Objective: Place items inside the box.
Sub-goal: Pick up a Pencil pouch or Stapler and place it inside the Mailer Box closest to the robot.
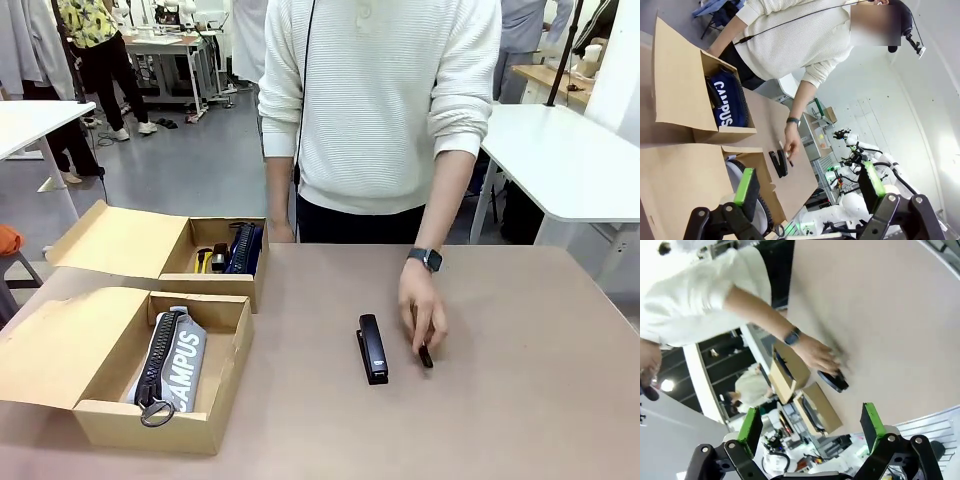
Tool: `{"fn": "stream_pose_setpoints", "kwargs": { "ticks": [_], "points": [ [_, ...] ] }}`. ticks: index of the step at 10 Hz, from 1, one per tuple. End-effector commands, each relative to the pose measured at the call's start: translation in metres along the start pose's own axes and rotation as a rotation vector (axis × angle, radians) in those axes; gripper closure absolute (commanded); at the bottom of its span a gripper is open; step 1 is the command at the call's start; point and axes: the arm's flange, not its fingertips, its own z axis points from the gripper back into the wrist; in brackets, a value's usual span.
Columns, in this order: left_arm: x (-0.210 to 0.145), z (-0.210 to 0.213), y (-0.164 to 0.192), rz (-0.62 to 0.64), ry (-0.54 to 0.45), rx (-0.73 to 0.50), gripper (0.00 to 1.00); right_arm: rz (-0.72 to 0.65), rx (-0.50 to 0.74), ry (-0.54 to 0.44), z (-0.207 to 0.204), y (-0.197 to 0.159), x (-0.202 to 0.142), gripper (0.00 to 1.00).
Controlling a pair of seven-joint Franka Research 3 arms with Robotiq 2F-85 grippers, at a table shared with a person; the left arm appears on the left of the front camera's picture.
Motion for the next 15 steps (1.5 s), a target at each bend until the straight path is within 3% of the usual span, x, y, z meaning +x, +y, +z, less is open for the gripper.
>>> {"fn": "stream_pose_setpoints", "kwargs": {
  "ticks": [1, 4, 6, 7, 9, 11, 13, 15],
  "points": [
    [-0.001, -0.001, -0.002, -0.018, -0.017, -0.020, 0.00, 0.037, -0.063, 0.032, -0.064, -0.024, -0.058, 0.00],
    [-0.001, -0.001, -0.002, -0.018, -0.017, -0.020, 0.00, 0.194, -0.208, 0.142, -0.111, 0.022, -0.093, 0.00],
    [-0.001, -0.001, -0.002, -0.018, -0.017, -0.020, 0.00, 0.357, -0.414, 0.212, -0.188, 0.068, -0.148, 0.00],
    [-0.001, -0.001, -0.002, -0.018, -0.017, -0.020, 0.00, 0.462, -0.518, 0.314, -0.233, 0.081, -0.184, 0.00],
    [-0.001, -0.001, -0.002, -0.018, -0.017, -0.020, 0.00, 0.581, -0.665, 0.408, -0.290, 0.085, -0.232, 0.00],
    [-0.001, -0.001, -0.002, -0.018, -0.017, -0.020, 0.00, 0.635, -0.744, 0.458, -0.335, 0.082, -0.254, 0.00],
    [-0.001, -0.001, -0.002, -0.018, -0.017, -0.020, 0.00, 0.680, -0.816, 0.460, -0.379, 0.072, -0.270, 0.00],
    [-0.001, -0.001, -0.002, -0.018, -0.017, -0.020, 0.00, 0.711, -0.817, 0.403, -0.416, 0.063, -0.275, 0.00]
  ]
}}
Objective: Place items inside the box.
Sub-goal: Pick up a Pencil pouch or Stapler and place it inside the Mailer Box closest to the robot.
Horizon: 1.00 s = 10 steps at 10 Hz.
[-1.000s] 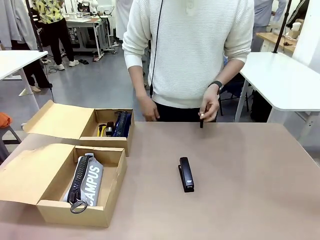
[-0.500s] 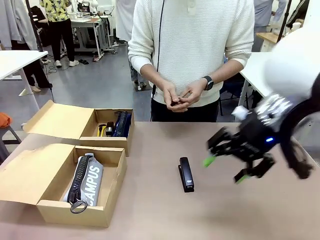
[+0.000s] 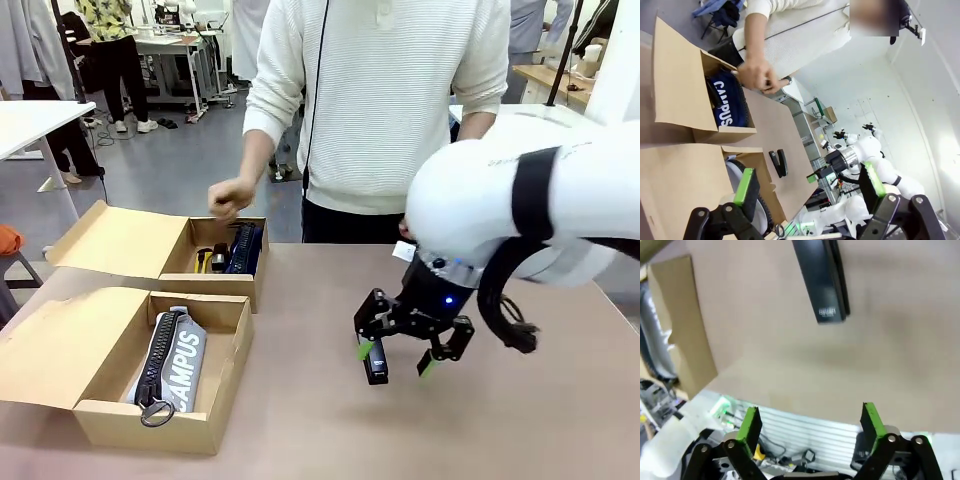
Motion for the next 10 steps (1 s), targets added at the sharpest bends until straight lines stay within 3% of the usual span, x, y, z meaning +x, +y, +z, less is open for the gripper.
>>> {"fn": "stream_pose_setpoints", "kwargs": {
  "ticks": [1, 3, 4, 6, 10],
  "points": [
    [-0.001, -0.001, -0.002, -0.018, -0.019, -0.021, 0.00, -0.036, -0.039, -0.047, -0.021, 0.018, 0.022, 0.00],
    [-0.001, -0.001, -0.002, -0.018, -0.019, -0.021, 0.00, -0.036, -0.049, -0.078, -0.048, 0.022, 0.038, 0.00],
    [-0.001, -0.001, -0.002, -0.018, -0.019, -0.021, 0.00, -0.053, -0.091, -0.152, -0.058, 0.022, 0.045, 0.00],
    [-0.001, -0.001, -0.002, -0.018, -0.019, -0.021, 0.00, -0.069, -0.092, -0.143, -0.076, 0.024, 0.055, 0.00],
    [-0.001, -0.001, -0.002, -0.018, -0.019, -0.021, 0.00, -0.119, -0.155, -0.299, -0.078, 0.021, 0.061, 0.00]
  ]
}}
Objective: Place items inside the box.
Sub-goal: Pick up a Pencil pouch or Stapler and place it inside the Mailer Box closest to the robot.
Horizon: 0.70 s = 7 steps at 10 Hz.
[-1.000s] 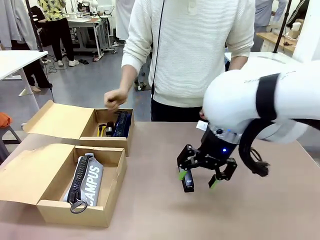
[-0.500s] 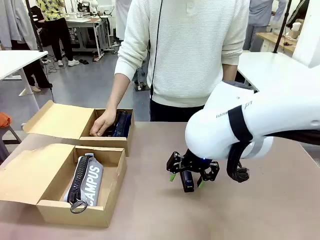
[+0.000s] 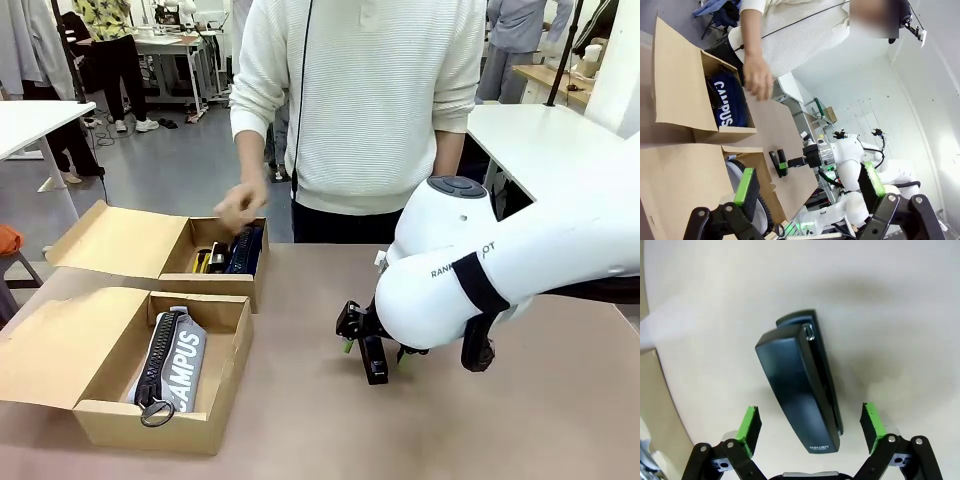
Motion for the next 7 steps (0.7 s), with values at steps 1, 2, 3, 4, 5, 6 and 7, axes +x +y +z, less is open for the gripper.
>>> {"fn": "stream_pose_setpoints", "kwargs": {
  "ticks": [1, 2, 3, 4, 5, 6, 7],
  "points": [
    [-0.0007, -0.0007, -0.0021, -0.018, -0.019, -0.021, 0.00, -0.040, -0.025, -0.047, -0.0059, 0.0142, -0.0020, 0.00],
    [-0.0007, -0.0007, -0.0021, -0.018, -0.019, -0.021, 0.00, -0.050, -0.036, -0.047, -0.0061, 0.0154, -0.0027, 0.44],
    [-0.0007, -0.0007, -0.0021, -0.018, -0.019, -0.021, 0.00, -0.044, -0.043, -0.041, -0.0074, 0.0149, -0.0030, 0.60],
    [-0.0007, -0.0007, -0.0021, -0.018, -0.019, -0.021, 0.00, -0.043, -0.052, -0.034, -0.0080, 0.0143, -0.0027, 1.00],
    [-0.0007, -0.0007, -0.0021, -0.018, -0.019, -0.021, 0.00, -0.043, -0.056, -0.036, -0.0081, 0.0145, -0.0027, 1.00],
    [-0.0007, -0.0007, -0.0021, -0.018, -0.019, -0.021, 0.00, -0.042, -0.061, -0.039, -0.0080, 0.0144, -0.0030, 1.00],
    [-0.0007, -0.0007, -0.0021, -0.018, -0.019, -0.021, 0.00, -0.040, -0.073, -0.037, -0.0090, 0.0146, -0.0032, 0.87]
  ]
}}
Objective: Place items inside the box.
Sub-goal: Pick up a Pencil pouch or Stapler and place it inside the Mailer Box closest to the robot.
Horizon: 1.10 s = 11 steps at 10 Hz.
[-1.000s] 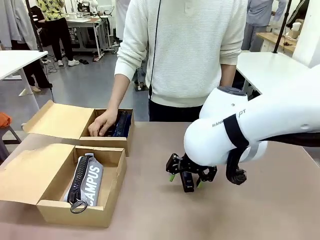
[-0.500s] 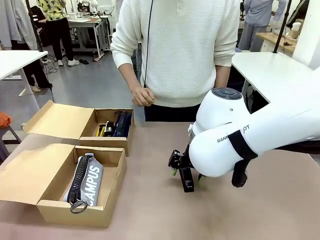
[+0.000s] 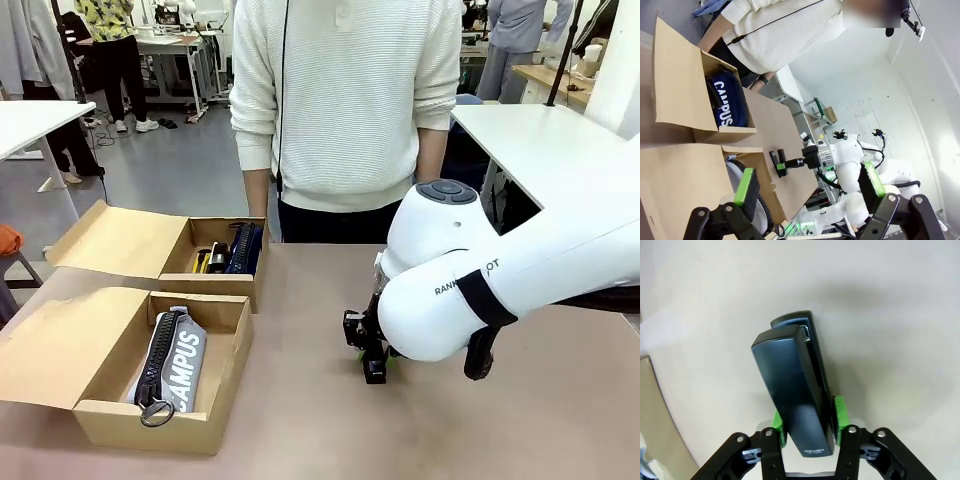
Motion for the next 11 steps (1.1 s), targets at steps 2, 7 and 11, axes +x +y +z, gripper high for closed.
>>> {"fn": "stream_pose_setpoints", "kwargs": {
  "ticks": [2, 7, 11],
  "points": [
    [-0.001, -0.001, -0.002, -0.018, -0.019, -0.021, 0.00, -0.007, -0.065, 0.002, -0.010, 0.014, -0.001, 1.00],
    [-0.001, -0.001, -0.002, -0.018, -0.019, -0.021, 0.00, -0.019, 0.052, 0.055, 0.051, 0.005, -0.017, 1.00],
    [-0.001, -0.001, -0.002, -0.018, -0.019, -0.021, 0.00, -0.047, 0.091, 0.229, 0.136, -0.008, -0.112, 1.00]
  ]
}}
